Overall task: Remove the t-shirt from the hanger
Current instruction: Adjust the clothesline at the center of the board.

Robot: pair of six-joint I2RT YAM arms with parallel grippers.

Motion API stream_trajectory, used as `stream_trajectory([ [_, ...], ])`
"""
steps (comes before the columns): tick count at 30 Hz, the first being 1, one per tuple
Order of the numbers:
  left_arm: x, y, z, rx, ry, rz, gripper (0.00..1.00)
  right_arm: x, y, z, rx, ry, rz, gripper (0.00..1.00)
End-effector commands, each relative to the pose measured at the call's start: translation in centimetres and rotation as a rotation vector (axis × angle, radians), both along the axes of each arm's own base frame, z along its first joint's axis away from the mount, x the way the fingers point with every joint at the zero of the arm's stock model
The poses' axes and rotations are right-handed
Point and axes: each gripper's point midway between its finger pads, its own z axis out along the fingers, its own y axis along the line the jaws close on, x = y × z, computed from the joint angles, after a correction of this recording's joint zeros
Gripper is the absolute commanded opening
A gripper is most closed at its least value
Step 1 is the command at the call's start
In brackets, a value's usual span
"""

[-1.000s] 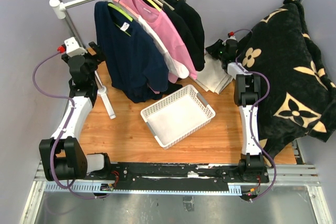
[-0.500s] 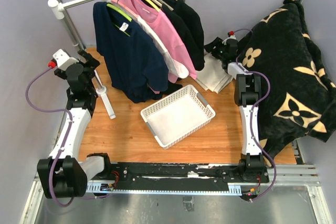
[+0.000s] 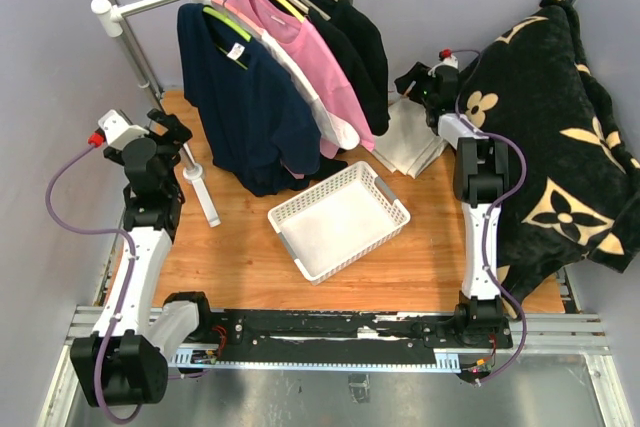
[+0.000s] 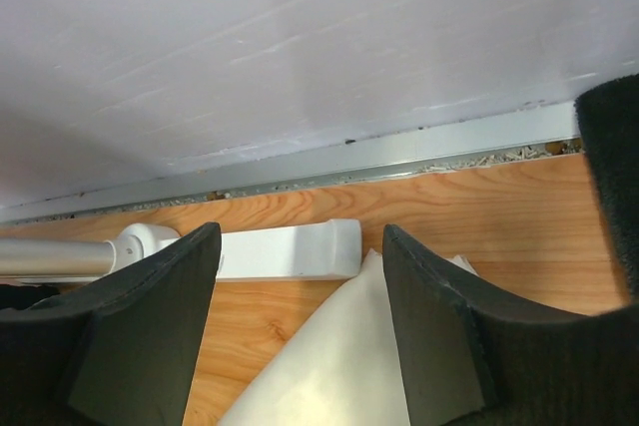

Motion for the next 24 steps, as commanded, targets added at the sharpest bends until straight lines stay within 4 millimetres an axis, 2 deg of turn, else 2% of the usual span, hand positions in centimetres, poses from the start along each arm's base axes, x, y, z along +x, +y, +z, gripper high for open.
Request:
stream_trajectory([
  [1,-0.6,-1.3,0.0,-0.009,-0.008,-0.064,1.0,-0.7,0.7,4.9,-0.067,-0.071,-0.007,0.67],
  [3,-0.9,-1.5,0.3,-0.001,-0.008,-0.081,1.0,-1.6,1.0,6.4,-0.087,-0.069,-0.001,0.67],
  [4,-1.1,-1.7,0.4,0.005,-0.009,-0.091,1.0,-2.3,1.2,8.2,-0.101,-0.082,-0.004,0.67],
  [7,-1.4,-2.8,0.9,0.011,-0.017,-0.154,0.99,-4.4,1.2,11.6,-0.167,-0.084,-0.027,0.69],
  [9,-1.5,-3.9,1.5,0.012,-0.03,-0.217,0.99,-6.0,0.8,13.9,-0.185,-0.087,-0.036,0.74],
  [14,-2.3,-7.0,2.9,0.016,-0.039,-0.382,0.97,-10.7,1.1,22.0,-0.209,-0.194,0.02,0.77],
  [20,-4.1,-9.5,4.8,0.039,-0.09,-0.518,0.97,-16.7,4.4,31.1,-0.179,-0.408,0.23,0.78],
  [24,-5.5,-11.6,6.2,0.057,-0.16,-0.635,0.97,-19.1,6.7,34.6,-0.147,-0.48,0.357,0.78],
])
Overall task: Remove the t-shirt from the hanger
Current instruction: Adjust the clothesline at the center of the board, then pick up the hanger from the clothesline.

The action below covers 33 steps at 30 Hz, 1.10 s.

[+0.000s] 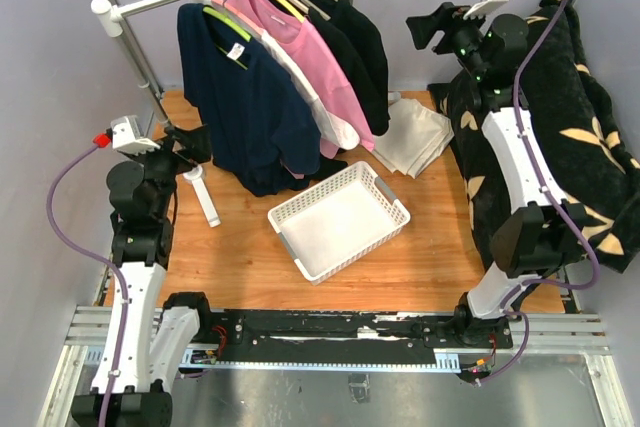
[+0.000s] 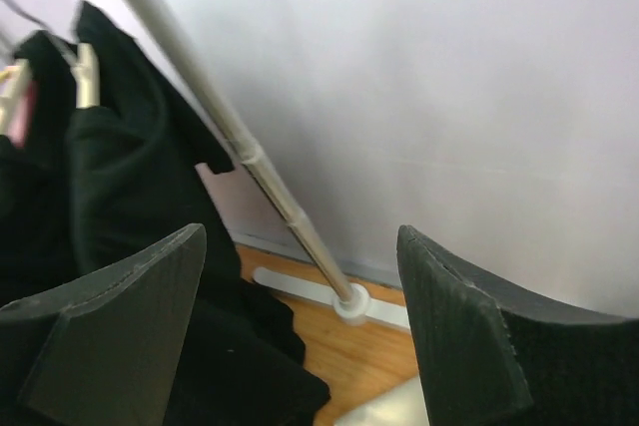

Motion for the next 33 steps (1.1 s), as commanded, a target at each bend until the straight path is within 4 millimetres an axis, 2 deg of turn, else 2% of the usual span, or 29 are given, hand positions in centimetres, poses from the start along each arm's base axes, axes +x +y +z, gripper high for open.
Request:
stream_trajectory([
  [1,-1.9,-3.6,3.2,0.013,-0.114,-0.193,0.97,-2.3,4.0,1.4,-0.03,-0.029,0.21,0.78],
  [5,-2.4,-5.3,2.8,0.005,-0.126,-0.275,0.97,-3.3,6.9,2.0,-0.101,-0.039,0.274,0.78],
  [10,-2.6,-6.0,2.2,-0.001,-0.114,-0.311,0.97,-3.9,9.9,2.4,-0.166,-0.056,0.322,0.78],
  [18,-2.9,-6.7,1.8,-0.019,-0.108,-0.352,0.97,-4.3,12.3,3.4,-0.194,-0.076,0.344,0.76],
  [25,-3.3,-7.2,2.0,-0.027,-0.116,-0.383,0.97,-2.9,14.3,3.0,-0.226,-0.055,0.353,0.69],
  [33,-3.5,-7.2,2.0,-0.025,-0.114,-0.379,0.97,-1.8,14.9,1.8,-0.239,-0.039,0.351,0.62],
])
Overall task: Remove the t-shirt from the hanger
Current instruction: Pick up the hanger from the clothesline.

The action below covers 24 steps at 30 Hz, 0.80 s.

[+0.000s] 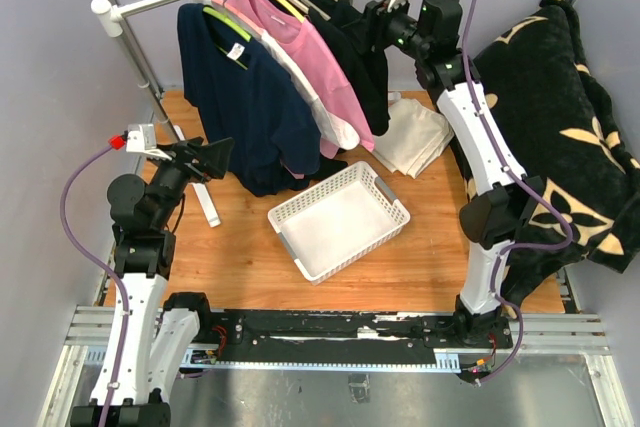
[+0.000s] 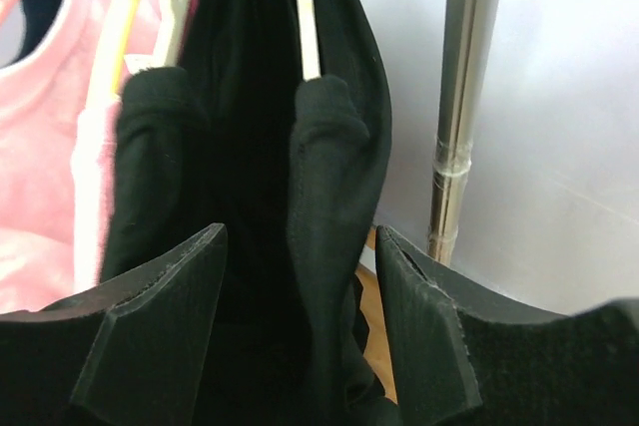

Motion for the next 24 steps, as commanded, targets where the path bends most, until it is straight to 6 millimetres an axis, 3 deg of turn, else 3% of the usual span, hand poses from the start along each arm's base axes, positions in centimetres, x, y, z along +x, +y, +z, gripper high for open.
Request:
stream_trajectory([
  [1,-0.5,-0.6,0.6,0.001,-0.027,-0.03,0.97,0.1,0.2,0.5,-0.019,-0.026,-0.009,0.61],
  [16,-0.4,-0.4,0.5,0.01,-0.023,-0.019,0.97,0.0,0.4,0.4,-0.014,-0.036,0.006,0.33],
  [24,-0.5,-0.4,0.9,0.004,-0.029,-0.02,0.97,-0.3,0.2,1.2,-0.008,-0.054,0.0,0.01],
])
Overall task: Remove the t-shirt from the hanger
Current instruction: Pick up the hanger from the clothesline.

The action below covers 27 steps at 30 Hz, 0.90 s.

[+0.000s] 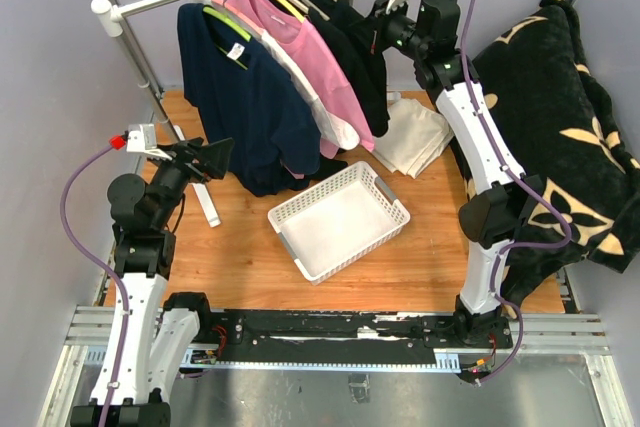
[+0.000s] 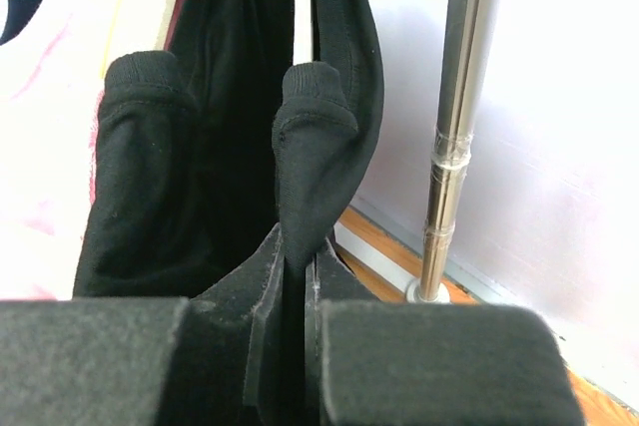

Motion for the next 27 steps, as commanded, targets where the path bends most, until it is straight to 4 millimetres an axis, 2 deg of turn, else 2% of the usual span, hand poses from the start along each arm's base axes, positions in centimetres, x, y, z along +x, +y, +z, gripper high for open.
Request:
stream_trajectory([
  [1,-0.4,-0.4,1.1,0.004,-0.034,-0.021,0.97,-0.9,0.1,2.9,0.024,-0.08,0.003,0.01],
  [5,-0.4,-0.4,2.1,0.009,-0.048,-0.018,0.97,-1.4,-0.3,5.1,0.049,-0.129,-0.013,0.01],
  [13,-0.4,-0.6,4.5,0.002,-0.082,-0.03,0.97,-3.3,-2.0,11.1,0.143,-0.287,-0.07,0.01],
  [17,-0.4,-0.7,5.3,0.0,-0.093,-0.034,0.97,-4.2,-2.2,13.1,0.16,-0.326,-0.067,0.01],
  [21,-0.7,-0.8,6.5,-0.005,-0.113,-0.045,0.97,-4.9,-2.5,13.4,0.155,-0.328,-0.068,0.01],
  [27,-0.8,-1.1,8.1,-0.004,-0.138,-0.064,0.97,-6.8,-4.0,11.7,0.099,-0.305,-0.109,0.01],
])
